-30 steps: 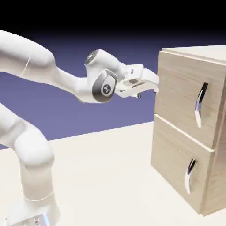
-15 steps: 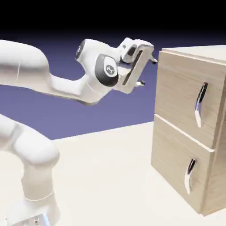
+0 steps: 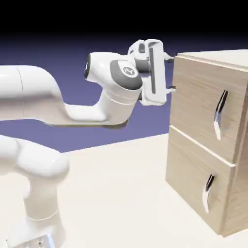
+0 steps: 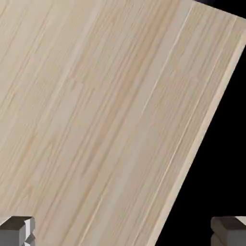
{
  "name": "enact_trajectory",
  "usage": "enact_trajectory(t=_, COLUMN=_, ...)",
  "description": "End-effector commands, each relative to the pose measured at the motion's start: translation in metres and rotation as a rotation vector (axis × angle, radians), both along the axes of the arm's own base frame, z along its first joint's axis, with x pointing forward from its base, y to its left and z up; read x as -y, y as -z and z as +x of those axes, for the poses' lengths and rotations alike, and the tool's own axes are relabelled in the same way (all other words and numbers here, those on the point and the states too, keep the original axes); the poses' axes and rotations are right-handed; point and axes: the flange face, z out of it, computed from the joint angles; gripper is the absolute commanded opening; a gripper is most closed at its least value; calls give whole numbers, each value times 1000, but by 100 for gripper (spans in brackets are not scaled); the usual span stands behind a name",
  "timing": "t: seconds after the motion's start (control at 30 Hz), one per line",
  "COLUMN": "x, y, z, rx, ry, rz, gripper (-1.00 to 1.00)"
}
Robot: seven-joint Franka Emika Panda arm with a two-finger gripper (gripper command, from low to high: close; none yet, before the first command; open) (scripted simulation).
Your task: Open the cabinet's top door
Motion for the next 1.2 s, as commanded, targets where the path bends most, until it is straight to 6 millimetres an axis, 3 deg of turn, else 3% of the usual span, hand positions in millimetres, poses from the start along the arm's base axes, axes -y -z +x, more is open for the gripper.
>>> enact_trajectory(t=0.0, x=5, y=3, z=1, rx=12, ry=-5, rz=-43, gripper=0)
enact_trajectory(t=0.33, x=54, y=45, z=21, rx=110, ry=-33, rz=-474, gripper=0)
enact_trajectory(t=0.73, x=101, y=133, z=62, rx=170, ry=-64, rz=-994, gripper=0)
enact_trajectory(t=0.77, x=101, y=133, z=62, rx=170, ry=-64, rz=-994, gripper=0)
enact_trajectory(t=0.93, x=98, y=133, z=112, rx=170, ry=-64, rz=-994, gripper=0)
enact_trajectory(t=0.97, x=98, y=133, z=112, rx=170, ry=-64, rz=-994, gripper=-100)
enact_trajectory(t=1.17, x=82, y=133, z=77, rx=114, ry=39, rz=-1002, gripper=-100)
